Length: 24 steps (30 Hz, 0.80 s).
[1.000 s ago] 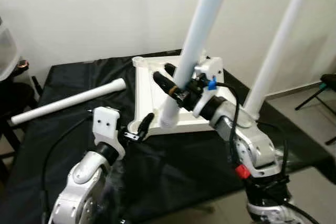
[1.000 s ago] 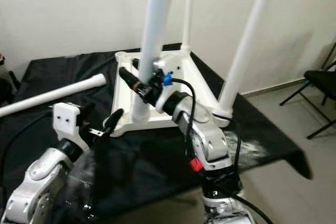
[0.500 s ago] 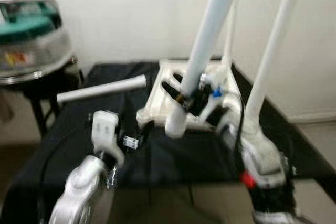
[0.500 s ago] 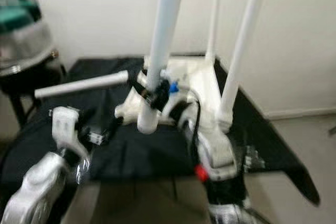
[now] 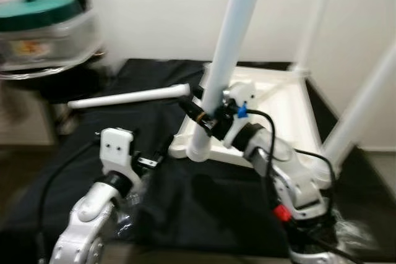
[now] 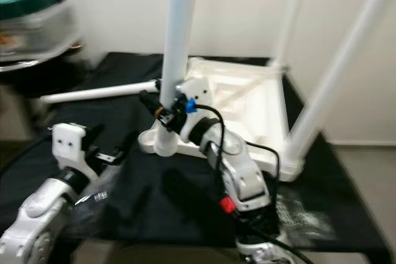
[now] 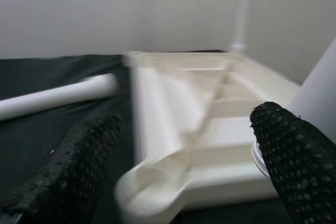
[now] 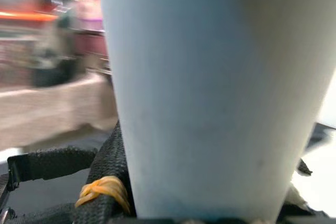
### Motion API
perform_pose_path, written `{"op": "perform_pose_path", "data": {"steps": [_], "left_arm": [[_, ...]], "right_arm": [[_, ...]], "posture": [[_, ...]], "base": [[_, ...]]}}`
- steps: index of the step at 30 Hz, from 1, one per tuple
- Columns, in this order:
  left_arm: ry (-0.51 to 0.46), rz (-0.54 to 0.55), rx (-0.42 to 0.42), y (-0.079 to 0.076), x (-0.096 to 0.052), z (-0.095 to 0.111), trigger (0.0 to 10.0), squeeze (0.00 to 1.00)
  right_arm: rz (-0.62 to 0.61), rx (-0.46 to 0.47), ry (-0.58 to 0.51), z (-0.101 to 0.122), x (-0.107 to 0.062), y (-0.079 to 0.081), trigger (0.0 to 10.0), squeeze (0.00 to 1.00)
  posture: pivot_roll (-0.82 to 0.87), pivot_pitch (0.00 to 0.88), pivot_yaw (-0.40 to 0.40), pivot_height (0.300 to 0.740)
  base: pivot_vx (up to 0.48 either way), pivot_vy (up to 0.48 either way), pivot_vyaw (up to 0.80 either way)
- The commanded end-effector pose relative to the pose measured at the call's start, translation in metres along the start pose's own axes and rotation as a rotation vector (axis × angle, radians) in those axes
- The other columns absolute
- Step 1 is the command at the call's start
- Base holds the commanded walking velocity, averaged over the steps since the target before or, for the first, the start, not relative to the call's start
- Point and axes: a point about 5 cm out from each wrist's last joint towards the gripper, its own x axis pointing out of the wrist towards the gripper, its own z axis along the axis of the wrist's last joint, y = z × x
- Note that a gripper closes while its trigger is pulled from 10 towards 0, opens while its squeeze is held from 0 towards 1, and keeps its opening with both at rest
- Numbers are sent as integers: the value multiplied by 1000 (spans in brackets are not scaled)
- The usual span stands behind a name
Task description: Building children table
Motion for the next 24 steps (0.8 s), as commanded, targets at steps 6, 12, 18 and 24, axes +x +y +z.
{"op": "perform_pose_path", "data": {"steps": [6, 12, 18, 24], "left_arm": [[-4, 5, -11, -2, 4, 1, 10000, 0], [17, 22, 2, 1, 4, -2, 10000, 0], [28, 22, 10, 1, 4, -3, 10000, 0], [28, 23, 20, 1, 5, -2, 10000, 0]], "right_arm": [[28, -9, 4, 1, -4, 2, 10000, 0], [74, 1, -4, 2, -5, 7, 10000, 0], [83, 5, -18, 4, -5, 9, 10000, 0], [49, 7, -44, 8, -3, 7, 10000, 0]], "posture": [[21, 41, -26, 740], [20, 45, -27, 740], [19, 50, -23, 740], [19, 55, -15, 740]], "base": [[127, 0, 0], [0, 0, 0], [0, 400, 0], [0, 80, 0]]}}
